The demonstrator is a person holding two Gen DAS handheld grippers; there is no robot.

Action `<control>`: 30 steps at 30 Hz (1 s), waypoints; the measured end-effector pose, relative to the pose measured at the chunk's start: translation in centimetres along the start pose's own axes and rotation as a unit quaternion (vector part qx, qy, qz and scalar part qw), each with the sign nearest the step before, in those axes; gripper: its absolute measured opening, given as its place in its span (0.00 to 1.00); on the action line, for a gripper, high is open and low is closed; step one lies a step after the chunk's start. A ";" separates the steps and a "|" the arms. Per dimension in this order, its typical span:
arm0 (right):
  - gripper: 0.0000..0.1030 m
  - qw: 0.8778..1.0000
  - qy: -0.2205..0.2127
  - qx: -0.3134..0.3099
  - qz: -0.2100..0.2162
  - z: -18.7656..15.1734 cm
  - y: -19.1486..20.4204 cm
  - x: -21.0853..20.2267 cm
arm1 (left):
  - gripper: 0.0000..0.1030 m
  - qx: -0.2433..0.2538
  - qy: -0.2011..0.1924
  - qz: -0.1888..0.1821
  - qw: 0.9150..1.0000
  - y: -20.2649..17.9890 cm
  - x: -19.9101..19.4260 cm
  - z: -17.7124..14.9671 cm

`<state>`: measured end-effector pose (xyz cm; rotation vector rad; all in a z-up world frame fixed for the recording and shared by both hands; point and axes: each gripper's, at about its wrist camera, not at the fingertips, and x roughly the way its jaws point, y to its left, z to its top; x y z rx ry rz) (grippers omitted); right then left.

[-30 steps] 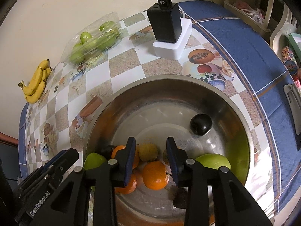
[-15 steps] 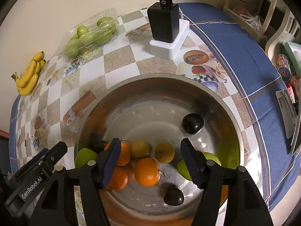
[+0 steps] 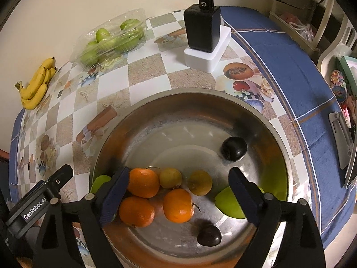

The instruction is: Organize fruits

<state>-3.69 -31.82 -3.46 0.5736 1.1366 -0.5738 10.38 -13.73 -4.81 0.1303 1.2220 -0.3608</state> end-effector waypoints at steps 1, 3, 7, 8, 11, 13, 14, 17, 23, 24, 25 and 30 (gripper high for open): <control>0.99 1.000 -0.001 0.000 -0.001 0.0 0.0 -0.1 | 1.00 -0.002 0.000 0.000 1.000 0.2 0.0 0.0; 1.00 1.000 -0.002 -0.002 -0.004 0.1 0.2 -0.2 | 1.00 -0.004 0.001 0.003 1.000 0.5 -0.1 -0.1; 1.00 1.000 0.001 -0.003 -0.004 -0.1 0.3 -0.4 | 1.00 0.000 0.000 0.004 1.000 0.7 -0.5 -0.3; 1.00 1.000 0.001 -0.005 -0.004 -0.3 0.5 -0.5 | 1.00 0.001 0.000 0.003 1.000 0.7 -0.7 -0.4; 1.00 1.000 -0.001 -0.011 -0.004 -0.6 0.8 -1.0 | 1.00 0.009 0.001 0.004 1.000 0.7 -1.1 -0.8; 1.00 1.000 -0.003 -0.015 -0.004 -1.0 1.1 -1.4 | 1.00 0.016 -0.001 0.007 1.000 0.6 -1.4 -1.2; 1.00 1.000 -0.004 -0.017 -0.004 -1.2 1.2 -1.5 | 1.00 0.019 -0.002 0.009 1.000 0.7 -1.6 -1.4; 1.00 1.000 -0.004 -0.024 -0.003 -2.0 1.7 -1.9 | 1.00 0.021 -0.003 0.012 1.000 0.9 -2.0 -2.3; 1.00 0.999 -0.003 -0.035 0.000 -4.2 2.3 -2.6 | 0.99 0.035 -0.025 0.055 0.998 1.7 -3.6 -4.0; 1.00 0.999 -0.005 -0.037 0.000 -4.7 2.4 -2.9 | 0.99 0.037 -0.031 0.061 0.997 1.9 -4.1 -4.4; 1.00 0.999 -0.007 -0.038 -0.001 -5.1 2.5 -3.1 | 0.99 0.037 -0.034 0.064 0.997 2.0 -4.4 -4.6; 1.00 0.999 -0.011 -0.044 -0.004 -7.7 2.6 -3.9 | 0.99 0.042 -0.041 0.065 0.996 2.7 -6.0 -6.7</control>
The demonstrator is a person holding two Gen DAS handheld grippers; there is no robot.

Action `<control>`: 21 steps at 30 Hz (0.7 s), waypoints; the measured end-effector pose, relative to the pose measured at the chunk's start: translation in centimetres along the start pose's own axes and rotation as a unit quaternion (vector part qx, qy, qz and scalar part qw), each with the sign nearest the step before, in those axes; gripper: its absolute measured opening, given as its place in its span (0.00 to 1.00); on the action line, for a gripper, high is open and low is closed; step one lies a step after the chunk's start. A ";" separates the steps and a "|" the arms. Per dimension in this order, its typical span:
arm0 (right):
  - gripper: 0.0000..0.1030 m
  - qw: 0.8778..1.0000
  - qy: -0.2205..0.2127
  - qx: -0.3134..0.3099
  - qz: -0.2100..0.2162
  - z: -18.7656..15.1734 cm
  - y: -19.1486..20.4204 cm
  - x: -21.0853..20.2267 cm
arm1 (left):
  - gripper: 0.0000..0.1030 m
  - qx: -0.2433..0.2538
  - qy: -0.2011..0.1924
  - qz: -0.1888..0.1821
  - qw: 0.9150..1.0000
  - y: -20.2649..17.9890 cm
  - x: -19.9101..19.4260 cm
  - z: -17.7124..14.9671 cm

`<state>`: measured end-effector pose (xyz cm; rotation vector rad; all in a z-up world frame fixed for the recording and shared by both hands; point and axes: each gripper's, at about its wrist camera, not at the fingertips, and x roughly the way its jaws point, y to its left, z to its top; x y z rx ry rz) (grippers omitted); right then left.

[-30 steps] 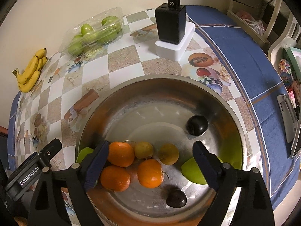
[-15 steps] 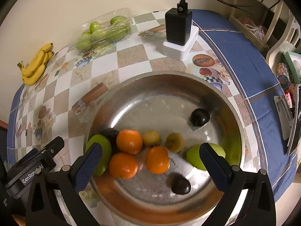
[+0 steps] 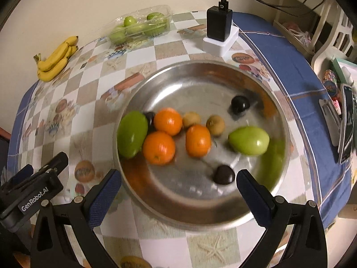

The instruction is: Organize fruits

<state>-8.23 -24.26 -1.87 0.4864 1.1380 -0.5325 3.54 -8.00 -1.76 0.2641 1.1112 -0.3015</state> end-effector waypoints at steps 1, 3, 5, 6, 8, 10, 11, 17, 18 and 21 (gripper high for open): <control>1.00 1.000 0.000 -0.001 0.001 -0.5 0.1 -0.1 | 0.99 0.001 -0.001 0.000 1.000 0.1 -0.3 -0.4; 1.00 1.000 0.002 -0.003 0.002 -1.3 0.3 -0.2 | 0.99 0.003 -0.004 0.002 1.000 0.5 -1.0 -1.3; 1.00 1.000 0.004 -0.006 0.002 -2.1 0.5 -0.3 | 0.99 0.005 -0.005 0.004 1.000 0.7 -1.5 -2.1; 1.00 1.000 0.004 -0.007 0.002 -2.5 0.6 -0.4 | 0.99 0.005 -0.005 0.005 1.000 0.9 -1.7 -2.5; 1.00 1.000 0.002 -0.008 0.002 -3.1 0.6 -0.7 | 0.99 0.004 -0.006 0.006 1.000 1.2 -2.2 -3.1; 1.00 1.000 -0.002 -0.009 0.000 -3.7 0.6 -1.2 | 0.99 0.005 -0.010 0.009 1.000 1.6 -2.8 -3.7; 1.00 1.000 -0.005 -0.010 -0.001 -4.0 0.7 -1.5 | 0.99 0.006 -0.012 0.011 1.000 1.7 -3.0 -4.0; 1.00 1.000 -0.010 -0.014 -0.001 -5.2 0.8 -2.4 | 0.99 0.015 -0.017 0.016 1.000 2.3 -4.1 -5.8; 1.00 1.000 -0.014 -0.012 -0.001 -5.3 0.7 -2.7 | 0.99 0.016 -0.017 0.017 1.000 2.4 -4.3 -6.1; 1.00 1.000 -0.026 -0.007 0.001 -5.4 0.6 -3.3 | 0.99 0.017 -0.019 0.017 1.000 2.6 -4.6 -6.6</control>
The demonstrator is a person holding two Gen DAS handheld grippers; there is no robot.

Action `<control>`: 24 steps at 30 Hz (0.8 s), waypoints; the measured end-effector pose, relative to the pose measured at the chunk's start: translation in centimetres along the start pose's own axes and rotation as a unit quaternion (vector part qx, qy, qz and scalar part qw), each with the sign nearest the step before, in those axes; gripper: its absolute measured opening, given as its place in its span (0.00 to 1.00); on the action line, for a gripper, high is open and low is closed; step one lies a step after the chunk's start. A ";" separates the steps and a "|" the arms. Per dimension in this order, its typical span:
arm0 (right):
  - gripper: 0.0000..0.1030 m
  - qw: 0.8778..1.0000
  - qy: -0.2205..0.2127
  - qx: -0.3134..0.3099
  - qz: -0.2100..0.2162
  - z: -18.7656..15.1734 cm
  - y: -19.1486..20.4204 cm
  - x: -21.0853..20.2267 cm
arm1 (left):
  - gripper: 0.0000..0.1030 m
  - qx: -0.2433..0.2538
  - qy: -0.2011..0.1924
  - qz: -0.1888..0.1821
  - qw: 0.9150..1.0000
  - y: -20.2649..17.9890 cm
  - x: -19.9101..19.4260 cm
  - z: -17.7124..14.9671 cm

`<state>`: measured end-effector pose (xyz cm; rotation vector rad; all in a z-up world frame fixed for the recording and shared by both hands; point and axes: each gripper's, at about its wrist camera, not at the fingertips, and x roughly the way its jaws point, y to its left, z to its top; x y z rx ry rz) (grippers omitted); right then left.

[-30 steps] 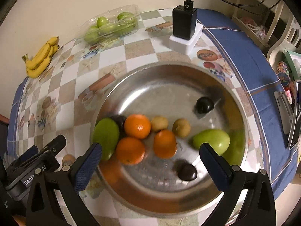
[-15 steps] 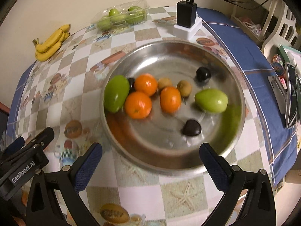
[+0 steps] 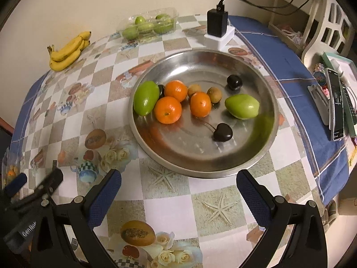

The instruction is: Organize fruits

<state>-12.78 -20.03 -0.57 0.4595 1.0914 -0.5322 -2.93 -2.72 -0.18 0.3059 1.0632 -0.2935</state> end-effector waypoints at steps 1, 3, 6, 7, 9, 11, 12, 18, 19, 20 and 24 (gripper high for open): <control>1.00 1.000 -0.001 0.001 0.001 0.0 0.0 -0.1 | 0.99 -0.001 -0.002 0.000 1.000 0.1 -0.2 -0.1; 1.00 1.000 -0.002 0.002 0.004 -0.1 -0.1 -0.2 | 0.99 -0.004 -0.006 -0.001 1.000 0.2 -0.4 -0.1; 1.00 1.000 -0.005 0.002 0.005 -0.1 -0.1 -0.3 | 0.99 -0.005 -0.007 -0.001 1.000 0.3 -0.5 0.0; 1.00 1.000 -0.005 0.002 0.005 -0.1 -0.1 -0.4 | 0.99 -0.005 -0.007 -0.001 1.000 0.3 -0.5 0.0; 1.00 1.000 -0.004 0.001 0.004 -0.1 0.0 -0.3 | 0.99 -0.004 -0.006 -0.002 1.000 0.3 -0.5 0.0; 1.00 1.000 -0.001 0.001 0.003 -0.2 0.1 -0.2 | 0.99 -0.005 -0.005 -0.004 1.000 0.3 -0.4 0.0; 1.00 1.000 0.000 0.000 0.003 -0.2 0.1 -0.1 | 0.99 -0.005 -0.004 -0.003 1.000 0.4 -0.3 0.0; 1.00 1.000 0.003 -0.003 0.002 -0.2 0.2 0.1 | 0.99 -0.009 0.001 -0.005 1.000 0.6 0.1 0.1; 1.00 1.000 0.003 -0.003 0.002 -0.2 0.2 0.1 | 0.99 -0.010 0.001 -0.004 1.000 0.7 0.1 0.1; 1.00 1.000 0.002 -0.002 0.002 -0.2 0.2 0.1 | 0.99 -0.011 0.000 -0.003 1.000 0.7 0.1 0.1; 1.00 1.000 0.003 -0.002 0.002 -0.2 0.2 0.2 | 0.99 -0.014 0.002 -0.007 1.000 0.9 0.3 0.2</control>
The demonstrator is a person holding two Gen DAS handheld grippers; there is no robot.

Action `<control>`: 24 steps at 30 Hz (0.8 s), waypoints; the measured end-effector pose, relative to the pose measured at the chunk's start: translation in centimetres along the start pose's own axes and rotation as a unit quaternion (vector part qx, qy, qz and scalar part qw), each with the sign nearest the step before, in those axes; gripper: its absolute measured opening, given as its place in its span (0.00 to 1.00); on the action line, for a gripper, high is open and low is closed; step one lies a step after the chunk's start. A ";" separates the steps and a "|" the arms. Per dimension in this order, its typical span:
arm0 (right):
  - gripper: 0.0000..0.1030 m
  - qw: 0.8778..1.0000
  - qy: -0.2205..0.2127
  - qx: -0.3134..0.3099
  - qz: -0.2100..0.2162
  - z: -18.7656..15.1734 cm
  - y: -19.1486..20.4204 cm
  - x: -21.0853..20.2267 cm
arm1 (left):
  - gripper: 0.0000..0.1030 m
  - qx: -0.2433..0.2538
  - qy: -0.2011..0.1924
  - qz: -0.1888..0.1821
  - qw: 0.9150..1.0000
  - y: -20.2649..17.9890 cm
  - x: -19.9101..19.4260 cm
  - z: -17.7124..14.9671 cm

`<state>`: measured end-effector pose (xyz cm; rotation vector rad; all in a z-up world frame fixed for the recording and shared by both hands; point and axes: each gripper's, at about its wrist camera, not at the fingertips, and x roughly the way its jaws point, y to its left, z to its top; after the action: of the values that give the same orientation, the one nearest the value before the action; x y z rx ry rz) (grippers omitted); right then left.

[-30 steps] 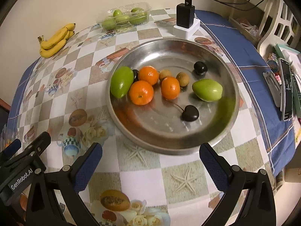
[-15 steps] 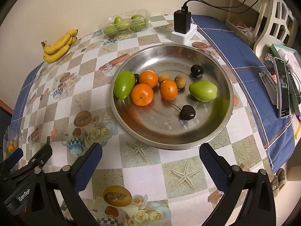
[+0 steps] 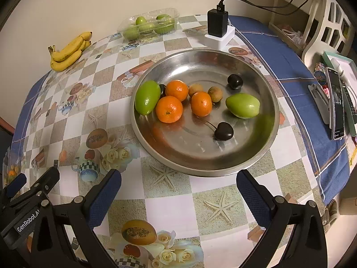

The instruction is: Organize fruits

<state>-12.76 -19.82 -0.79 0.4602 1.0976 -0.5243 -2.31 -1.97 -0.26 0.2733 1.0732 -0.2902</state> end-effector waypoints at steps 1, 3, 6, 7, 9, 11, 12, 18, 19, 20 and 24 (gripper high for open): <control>1.00 1.000 0.000 0.000 0.000 0.0 0.0 0.0 | 0.99 0.000 0.001 -0.001 1.000 0.0 0.0 0.0; 1.00 1.000 0.001 0.000 0.000 0.0 0.0 0.0 | 1.00 -0.001 0.002 -0.003 1.000 0.1 0.1 0.0; 1.00 1.000 0.006 -0.001 0.002 0.0 0.1 0.3 | 1.00 -0.001 0.002 -0.003 1.000 0.1 0.1 0.1; 1.00 1.000 0.007 -0.001 0.003 0.0 0.1 0.4 | 1.00 -0.001 0.002 -0.003 1.000 0.1 0.1 0.1; 1.00 1.000 0.008 0.000 0.004 0.0 0.0 0.4 | 1.00 -0.001 0.002 -0.003 1.000 0.1 0.1 0.1; 1.00 1.000 0.009 0.001 0.005 0.0 0.0 0.5 | 1.00 -0.001 0.002 -0.003 1.000 0.1 0.2 0.1; 1.00 1.000 0.009 0.001 0.005 0.0 0.0 0.5 | 1.00 -0.001 0.002 -0.003 1.000 0.1 0.2 0.1; 1.00 1.000 0.011 0.002 0.006 -0.1 0.0 0.5 | 1.00 -0.006 0.005 0.000 1.000 0.5 0.4 0.1; 1.00 1.000 0.010 0.002 0.006 -0.1 0.0 0.5 | 1.00 -0.007 0.005 0.000 1.000 0.6 0.5 0.1; 1.00 1.000 0.011 0.002 0.006 -0.1 0.0 0.5 | 1.00 -0.008 0.006 0.000 1.000 0.6 0.5 0.2; 1.00 1.000 0.013 0.002 0.006 -0.1 0.0 0.6 | 1.00 -0.009 0.007 0.001 1.000 0.8 0.6 0.2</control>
<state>-12.57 -19.84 -1.37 0.4769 1.1179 -0.5116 -1.58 -1.39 -0.64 0.2609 1.0883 -0.2771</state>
